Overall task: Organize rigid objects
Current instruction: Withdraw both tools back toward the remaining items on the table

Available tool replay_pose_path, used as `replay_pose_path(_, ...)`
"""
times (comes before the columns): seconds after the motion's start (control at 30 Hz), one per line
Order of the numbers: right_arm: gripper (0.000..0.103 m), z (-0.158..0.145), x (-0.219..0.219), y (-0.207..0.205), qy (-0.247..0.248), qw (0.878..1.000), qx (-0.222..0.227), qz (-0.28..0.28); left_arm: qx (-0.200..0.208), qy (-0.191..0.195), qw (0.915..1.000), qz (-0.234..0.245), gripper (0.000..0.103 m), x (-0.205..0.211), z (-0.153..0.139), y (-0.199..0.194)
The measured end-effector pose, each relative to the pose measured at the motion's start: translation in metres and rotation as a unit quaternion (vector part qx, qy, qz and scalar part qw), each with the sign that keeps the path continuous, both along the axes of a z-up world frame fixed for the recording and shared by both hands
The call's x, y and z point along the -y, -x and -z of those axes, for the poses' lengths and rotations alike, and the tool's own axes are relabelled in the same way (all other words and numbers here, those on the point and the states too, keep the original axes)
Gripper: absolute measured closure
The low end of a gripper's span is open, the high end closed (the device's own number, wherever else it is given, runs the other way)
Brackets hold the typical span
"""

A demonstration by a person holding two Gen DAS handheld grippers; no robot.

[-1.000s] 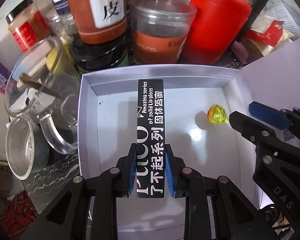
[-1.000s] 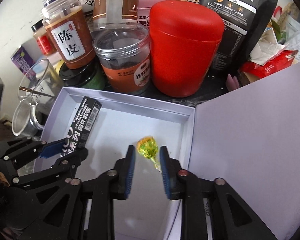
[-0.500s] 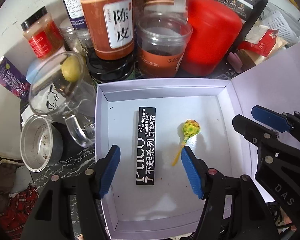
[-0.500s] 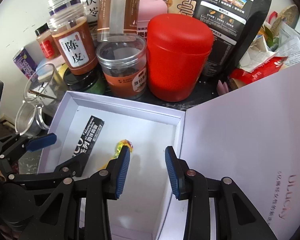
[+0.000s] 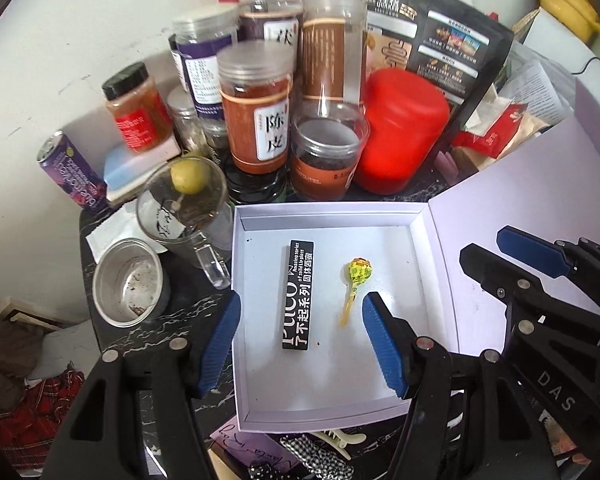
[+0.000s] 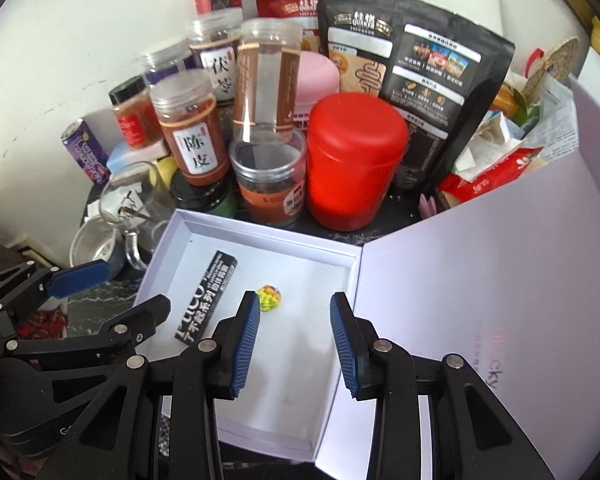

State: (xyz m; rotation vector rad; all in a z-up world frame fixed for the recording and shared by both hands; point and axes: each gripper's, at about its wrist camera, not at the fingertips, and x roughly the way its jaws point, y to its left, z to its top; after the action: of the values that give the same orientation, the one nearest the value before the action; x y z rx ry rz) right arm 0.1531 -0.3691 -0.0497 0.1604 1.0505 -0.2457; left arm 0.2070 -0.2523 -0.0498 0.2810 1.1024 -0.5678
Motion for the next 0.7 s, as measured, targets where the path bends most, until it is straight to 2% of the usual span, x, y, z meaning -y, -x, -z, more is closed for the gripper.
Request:
replay_pose_path(0.43, 0.065, -0.049, -0.025, 0.028, 0.009, 0.999, 0.035, -0.017, 0.031, 0.020, 0.9990, -0.025, 0.040, -0.033, -0.052, 0.032)
replay_pose_path(0.7, 0.063, -0.069, -0.043, 0.052, 0.009, 0.998, 0.050, -0.033, 0.045, 0.030, 0.9974, -0.047, 0.040, -0.056, -0.071, 0.053)
